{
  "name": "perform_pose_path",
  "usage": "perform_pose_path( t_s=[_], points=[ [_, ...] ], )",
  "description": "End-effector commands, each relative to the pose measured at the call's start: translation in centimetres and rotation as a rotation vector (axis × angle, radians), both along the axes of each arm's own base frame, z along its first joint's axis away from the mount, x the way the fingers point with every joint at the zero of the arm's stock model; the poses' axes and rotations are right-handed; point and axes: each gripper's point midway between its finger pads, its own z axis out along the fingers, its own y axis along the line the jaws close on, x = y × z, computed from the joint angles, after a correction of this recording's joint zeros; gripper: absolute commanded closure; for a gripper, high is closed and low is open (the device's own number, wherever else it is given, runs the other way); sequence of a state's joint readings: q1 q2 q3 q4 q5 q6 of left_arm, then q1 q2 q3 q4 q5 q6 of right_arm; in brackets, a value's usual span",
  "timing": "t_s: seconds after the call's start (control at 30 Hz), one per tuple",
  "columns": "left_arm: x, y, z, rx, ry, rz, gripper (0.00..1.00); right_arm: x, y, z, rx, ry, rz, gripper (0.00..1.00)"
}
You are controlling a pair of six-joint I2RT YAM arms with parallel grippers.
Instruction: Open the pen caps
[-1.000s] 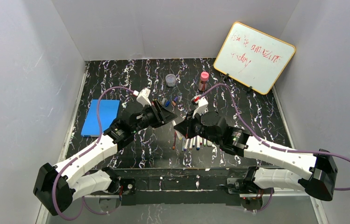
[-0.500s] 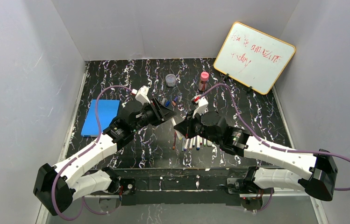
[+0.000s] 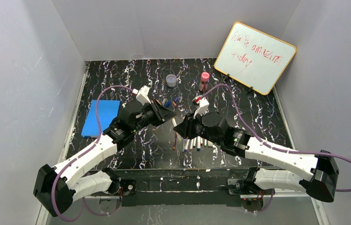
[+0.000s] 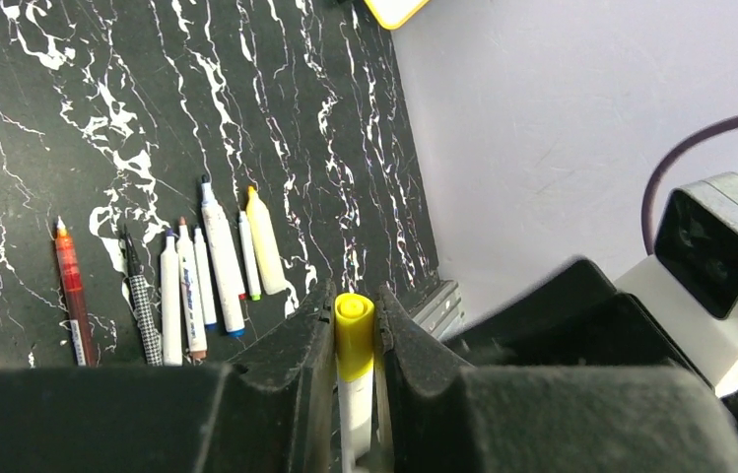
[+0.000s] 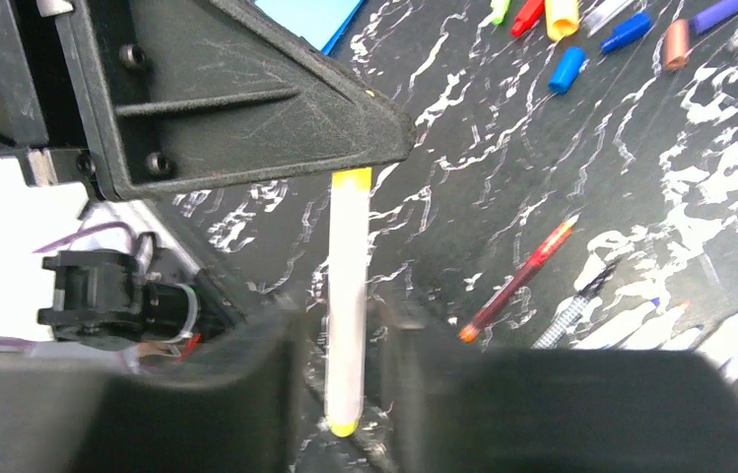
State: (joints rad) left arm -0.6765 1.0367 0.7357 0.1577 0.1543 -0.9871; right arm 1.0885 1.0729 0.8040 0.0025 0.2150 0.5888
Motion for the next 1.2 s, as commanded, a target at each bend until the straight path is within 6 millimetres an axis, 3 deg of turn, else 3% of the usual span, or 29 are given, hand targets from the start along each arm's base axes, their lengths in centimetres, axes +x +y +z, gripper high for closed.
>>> perform_pose_path(
  t_s=[0.0,0.1,0.17,0.23,0.37,0.57,0.67,0.77,0.87,0.97,1.07,1.17],
  points=[
    [-0.8,0.0,2.8,-0.04,-0.082,-0.039,1.0,-0.8,0.7,3.5,0.127,-0.009,0.038,0.49],
    [-1.5,0.2,4.2,-0.066,-0.134,-0.055,1.0,-1.7,1.1,5.4,0.22,0.024,0.102,0.26],
    [-2.4,0.2,6.4,-0.105,-0.207,-0.097,1.0,-2.7,1.5,7.5,0.332,0.077,0.211,0.21],
    [-3.9,0.5,9.7,-0.19,-0.309,-0.14,1.0,-4.3,1.5,10.7,0.502,0.104,0.394,0.27],
    [-5.5,0.2,12.7,-0.305,-0.379,-0.205,1.0,-5.5,2.0,12.7,0.626,0.156,0.524,0.51],
    [-5.7,0.2,13.0,-0.304,-0.382,-0.21,1.0,-5.4,2.6,12.7,0.645,0.188,0.552,0.88],
    [-5.9,0.1,12.8,-0.301,-0.375,-0.227,0.73,-5.3,2.6,12.4,0.627,0.178,0.542,0.99],
    [-6.2,-0.1,12.5,-0.296,-0.367,-0.252,0.66,-5.1,2.5,12.3,0.611,0.164,0.527,0.99],
    [-6.3,-0.3,12.1,-0.292,-0.355,-0.262,0.76,-5.0,2.5,12.1,0.597,0.155,0.52,0.99],
    [-6.2,-0.2,12.2,-0.295,-0.357,-0.253,1.0,-4.8,2.5,11.7,0.584,0.154,0.51,0.99],
    [-5.4,0.6,12.8,-0.282,-0.373,-0.184,1.0,-4.4,2.4,10.5,0.552,0.165,0.477,0.99],
    [-3.4,2.9,14.1,-0.233,-0.424,-0.007,1.0,-4.5,1.9,8.5,0.492,0.187,0.446,0.99]
  ],
)
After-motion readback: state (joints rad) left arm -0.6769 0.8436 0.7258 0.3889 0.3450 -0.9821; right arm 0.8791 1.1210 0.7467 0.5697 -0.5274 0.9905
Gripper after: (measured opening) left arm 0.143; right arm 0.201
